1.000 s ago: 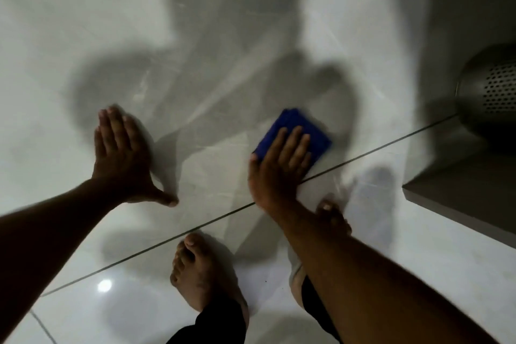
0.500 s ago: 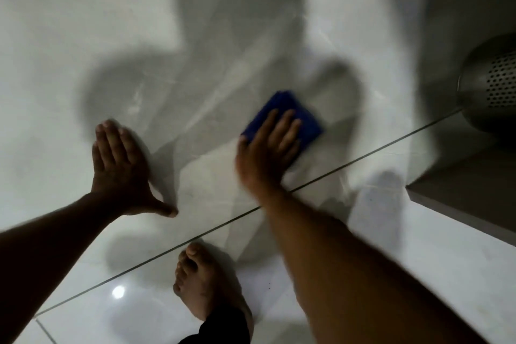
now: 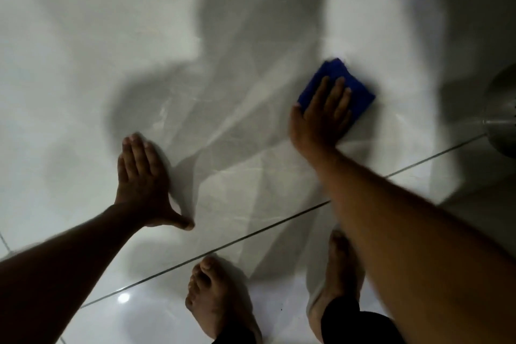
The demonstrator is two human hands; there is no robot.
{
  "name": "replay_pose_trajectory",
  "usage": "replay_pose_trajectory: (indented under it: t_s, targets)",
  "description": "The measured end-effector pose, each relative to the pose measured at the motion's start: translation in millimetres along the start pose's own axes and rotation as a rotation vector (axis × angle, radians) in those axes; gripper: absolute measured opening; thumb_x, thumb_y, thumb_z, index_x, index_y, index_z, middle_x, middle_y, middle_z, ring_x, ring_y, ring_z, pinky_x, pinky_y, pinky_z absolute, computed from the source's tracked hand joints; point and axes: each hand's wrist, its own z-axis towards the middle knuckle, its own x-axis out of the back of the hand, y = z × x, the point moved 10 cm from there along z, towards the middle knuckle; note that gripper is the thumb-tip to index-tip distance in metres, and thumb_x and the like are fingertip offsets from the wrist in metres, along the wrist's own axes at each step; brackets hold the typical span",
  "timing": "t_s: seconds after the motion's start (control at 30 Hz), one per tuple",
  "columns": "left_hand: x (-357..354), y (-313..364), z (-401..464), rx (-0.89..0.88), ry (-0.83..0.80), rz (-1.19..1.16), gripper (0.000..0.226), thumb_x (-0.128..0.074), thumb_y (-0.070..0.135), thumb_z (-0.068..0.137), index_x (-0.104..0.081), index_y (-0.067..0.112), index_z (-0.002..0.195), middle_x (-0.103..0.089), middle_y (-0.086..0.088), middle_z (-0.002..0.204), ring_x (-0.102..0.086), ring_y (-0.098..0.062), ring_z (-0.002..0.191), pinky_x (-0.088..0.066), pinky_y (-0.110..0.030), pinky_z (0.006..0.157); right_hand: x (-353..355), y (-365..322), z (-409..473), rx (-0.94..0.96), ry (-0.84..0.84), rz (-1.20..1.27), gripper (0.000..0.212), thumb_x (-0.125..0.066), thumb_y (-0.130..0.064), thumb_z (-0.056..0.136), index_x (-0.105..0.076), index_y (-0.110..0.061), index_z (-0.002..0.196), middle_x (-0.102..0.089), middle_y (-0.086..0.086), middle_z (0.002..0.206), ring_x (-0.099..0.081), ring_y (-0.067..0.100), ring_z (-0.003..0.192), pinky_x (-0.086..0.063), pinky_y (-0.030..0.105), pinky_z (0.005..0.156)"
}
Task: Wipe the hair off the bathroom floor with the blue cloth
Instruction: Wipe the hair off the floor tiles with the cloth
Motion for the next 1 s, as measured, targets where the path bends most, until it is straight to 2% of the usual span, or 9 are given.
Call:
replay_pose_trajectory:
  t_s: [0.07, 0.2, 0.4, 0.47, 0.6, 0.67, 0.77, 0.87, 1.0]
  targets:
    - [-0.7, -0.2, 0.5, -0.012, 0.036, 0.007, 0.192, -0.047, 0.101, 0.004, 0.029, -0.009, 0.142, 0.035, -0.033, 0.151, 0.036, -0.044, 0.14, 0.02, -0.051, 0.116, -11.3, -54.0, -33.0, 0.011, -0.04, 0.07, 0.069, -0.03, -0.044, 0.096, -0.012, -0.016, 0.156, -0.008, 0.013, 0.164, -0.006, 0.034, 0.15, -0.008, 0.053, 0.119]
    - [3.0, -3.6, -2.7, -0.06, 0.135, 0.008, 0.189, -0.048, 0.102, 0.009, 0.02, -0.007, 0.147, 0.023, -0.031, 0.157, 0.024, -0.043, 0.146, 0.0, -0.056, 0.12, -60.8, -146.0, -175.9, 0.694, -0.249, 0.02, 0.071, -0.039, -0.043, 0.093, -0.015, -0.018, 0.155, -0.01, 0.01, 0.165, 0.0, 0.031, 0.151, -0.009, 0.057, 0.119]
    - [4.5, 4.9, -41.5, -0.048, 0.222, -0.089, 0.17, -0.082, 0.079, 0.026, -0.009, -0.017, 0.146, -0.019, -0.041, 0.153, -0.02, -0.053, 0.143, -0.022, -0.059, 0.117, -78.1, -67.0, -239.0, 1.371, -0.294, -0.246, 0.069, -0.041, -0.035, 0.092, -0.016, -0.02, 0.155, -0.01, 0.005, 0.165, -0.003, 0.027, 0.152, -0.009, 0.052, 0.122]
    - [2.3, 20.4, -55.9, -0.04, 0.228, -0.135, 0.161, -0.086, 0.073, 0.03, -0.018, -0.018, 0.144, -0.03, -0.041, 0.148, -0.033, -0.055, 0.135, -0.031, -0.061, 0.112, -67.7, -27.9, -202.5, 1.296, -0.241, -0.307, 0.072, -0.045, -0.039, 0.091, -0.016, -0.022, 0.155, -0.013, 0.006, 0.164, -0.011, 0.028, 0.151, -0.011, 0.051, 0.122]
    - [7.4, 63.0, -69.8, 0.045, 0.261, -0.309, 0.108, -0.074, 0.071, 0.061, -0.046, -0.005, 0.133, -0.057, -0.025, 0.122, -0.055, -0.044, 0.107, -0.044, -0.048, 0.092, -36.2, 52.4, -141.5, 0.72, -0.281, -0.232, 0.076, -0.044, -0.045, 0.092, -0.009, -0.022, 0.156, -0.012, 0.01, 0.163, -0.011, 0.032, 0.15, -0.017, 0.054, 0.117]
    - [7.0, 92.5, -68.1, 0.072, 0.253, -0.431, 0.078, -0.066, 0.067, 0.075, -0.055, 0.006, 0.121, -0.062, -0.017, 0.113, -0.057, -0.039, 0.101, -0.045, -0.044, 0.085, -32.9, 60.2, -142.2, 0.508, -0.295, -0.186, 0.071, -0.033, -0.046, 0.094, -0.015, -0.015, 0.155, -0.014, 0.014, 0.163, -0.012, 0.036, 0.15, -0.019, 0.059, 0.115]
    - [-0.4, 136.9, -60.1, 0.098, 0.197, -0.685, 0.056, -0.064, 0.06, 0.081, -0.059, 0.013, 0.111, -0.065, -0.009, 0.105, -0.06, -0.028, 0.093, -0.048, -0.036, 0.075, -42.7, 48.0, -149.2, 0.214, -0.41, -0.033, 0.068, -0.022, -0.049, 0.097, -0.01, -0.017, 0.156, -0.001, 0.011, 0.165, 0.001, 0.031, 0.151, -0.009, 0.057, 0.117]
    - [-11.2, 162.8, -50.6, 0.141, 0.108, -0.916, 0.04, -0.066, 0.047, 0.082, -0.059, 0.016, 0.105, -0.065, -0.001, 0.093, -0.061, -0.019, 0.08, -0.046, -0.026, 0.062, -54.4, 30.1, -164.2, 0.265, -0.5, 0.041, 0.057, -0.024, -0.039, 0.104, -0.009, -0.018, 0.155, 0.005, 0.008, 0.165, 0.009, 0.027, 0.151, -0.001, 0.054, 0.121]
    - [-34.0, 149.3, -46.2, 0.197, -0.023, -0.906, 0.023, -0.066, 0.036, 0.08, -0.066, 0.013, 0.084, -0.066, 0.002, 0.072, -0.062, -0.015, 0.066, -0.041, -0.021, 0.052, -57.0, 5.4, -186.4, 0.327, -0.7, 0.371, 0.049, -0.025, -0.029, 0.105, -0.024, -0.018, 0.153, -0.007, 0.005, 0.165, 0.003, 0.02, 0.152, -0.003, 0.05, 0.122]
